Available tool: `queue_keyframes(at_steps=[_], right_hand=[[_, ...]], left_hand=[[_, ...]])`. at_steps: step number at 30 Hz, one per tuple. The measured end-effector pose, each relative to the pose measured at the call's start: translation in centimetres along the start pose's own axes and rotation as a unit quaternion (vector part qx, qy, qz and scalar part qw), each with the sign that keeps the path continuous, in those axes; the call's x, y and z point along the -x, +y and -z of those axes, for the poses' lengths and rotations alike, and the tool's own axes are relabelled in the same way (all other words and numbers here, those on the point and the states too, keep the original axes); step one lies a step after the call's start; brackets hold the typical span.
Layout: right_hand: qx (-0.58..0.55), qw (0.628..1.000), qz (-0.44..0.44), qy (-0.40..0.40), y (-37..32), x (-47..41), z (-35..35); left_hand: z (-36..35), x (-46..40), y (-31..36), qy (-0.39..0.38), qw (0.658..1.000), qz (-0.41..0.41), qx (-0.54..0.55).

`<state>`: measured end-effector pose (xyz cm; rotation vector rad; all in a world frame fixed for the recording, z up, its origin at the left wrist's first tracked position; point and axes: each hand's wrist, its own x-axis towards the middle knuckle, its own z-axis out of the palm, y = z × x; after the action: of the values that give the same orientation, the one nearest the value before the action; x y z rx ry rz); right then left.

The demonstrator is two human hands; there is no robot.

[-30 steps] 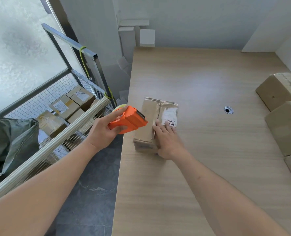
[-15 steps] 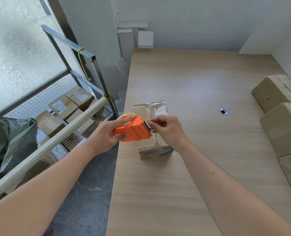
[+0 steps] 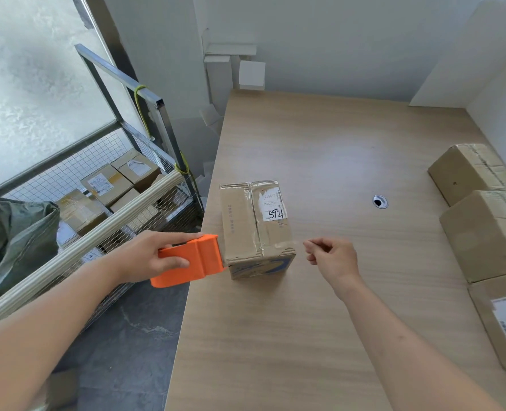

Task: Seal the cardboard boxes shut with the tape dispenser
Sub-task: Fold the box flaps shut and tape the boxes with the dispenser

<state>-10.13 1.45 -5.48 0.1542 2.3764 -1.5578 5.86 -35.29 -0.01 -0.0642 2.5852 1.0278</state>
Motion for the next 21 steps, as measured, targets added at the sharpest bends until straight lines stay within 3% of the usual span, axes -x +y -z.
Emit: queue_keyframes(at_steps=[5, 14, 18, 21], right_hand=[[0.013, 0.999, -0.031, -0.023, 1.9, 0.2, -0.8], [-0.029, 0.994, -0.072, -0.081, 2.8, -0.7, -1.5], [-0.010, 0.990, -0.090, -0.107, 2.6, -1.2, -1.6], [0.040, 0.994, -0.063, -0.083, 2.4, -1.6, -1.7]], left_hand=[[-0.7, -0.2, -0.6, -0.033, 0.999, 0.020, -0.012], [-1.7, -1.8, -1.4, -0.002, 0.995, 0.055, -0.084], [-2.4, -2.3, -1.8, 0.000, 0.994, 0.055, -0.090], [-2.5, -2.9, -1.6, 0.004, 0.994, 0.056, -0.091]])
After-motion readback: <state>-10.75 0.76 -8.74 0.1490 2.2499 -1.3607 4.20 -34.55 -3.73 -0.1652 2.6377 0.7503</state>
